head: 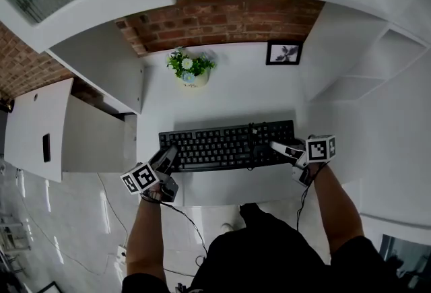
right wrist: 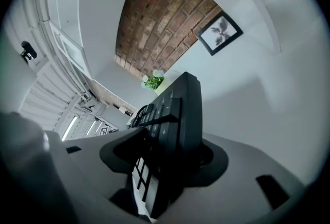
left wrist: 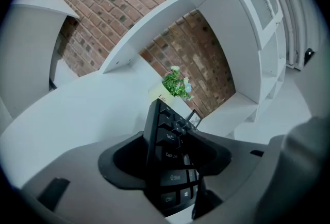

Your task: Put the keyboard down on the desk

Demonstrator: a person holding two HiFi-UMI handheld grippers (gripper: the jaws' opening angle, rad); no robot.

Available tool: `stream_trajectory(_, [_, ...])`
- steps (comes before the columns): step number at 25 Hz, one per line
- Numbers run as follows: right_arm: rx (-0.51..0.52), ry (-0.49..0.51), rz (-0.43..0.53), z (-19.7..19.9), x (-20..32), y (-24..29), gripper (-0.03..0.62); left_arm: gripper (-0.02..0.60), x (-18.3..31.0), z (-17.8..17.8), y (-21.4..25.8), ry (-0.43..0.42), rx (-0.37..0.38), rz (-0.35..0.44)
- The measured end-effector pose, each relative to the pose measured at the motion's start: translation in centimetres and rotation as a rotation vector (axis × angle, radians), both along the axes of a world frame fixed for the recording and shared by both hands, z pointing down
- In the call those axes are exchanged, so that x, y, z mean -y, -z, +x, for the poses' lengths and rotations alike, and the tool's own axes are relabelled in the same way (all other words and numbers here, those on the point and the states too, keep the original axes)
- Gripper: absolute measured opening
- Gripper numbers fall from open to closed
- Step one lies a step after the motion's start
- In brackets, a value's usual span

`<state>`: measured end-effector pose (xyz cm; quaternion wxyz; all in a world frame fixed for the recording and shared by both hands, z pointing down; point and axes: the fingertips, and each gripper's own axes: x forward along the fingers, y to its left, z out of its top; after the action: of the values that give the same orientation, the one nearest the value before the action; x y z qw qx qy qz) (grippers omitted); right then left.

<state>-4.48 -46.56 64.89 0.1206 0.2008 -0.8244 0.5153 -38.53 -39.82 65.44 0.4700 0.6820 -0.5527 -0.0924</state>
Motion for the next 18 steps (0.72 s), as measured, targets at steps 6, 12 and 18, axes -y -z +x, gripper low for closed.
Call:
stream_trajectory(6, [-0.026, -0.010, -0.073, 0.1, 0.4, -2.4, 0.249, 0.267, 0.5, 0.0, -2.2, 0.002, 0.010, -0.073])
stream_trajectory(12, [-0.060, -0.019, -0.114, 0.3, 0.5, -4.2, 0.258, 0.267, 0.5, 0.1, -3.4, 0.004, 0.050, -0.119])
stream_trajectory(18, [-0.120, -0.033, -0.121, 0.7, 0.7, -5.4, 0.272, 0.270, 0.6, 0.2, -4.1, 0.004, 0.082, -0.152])
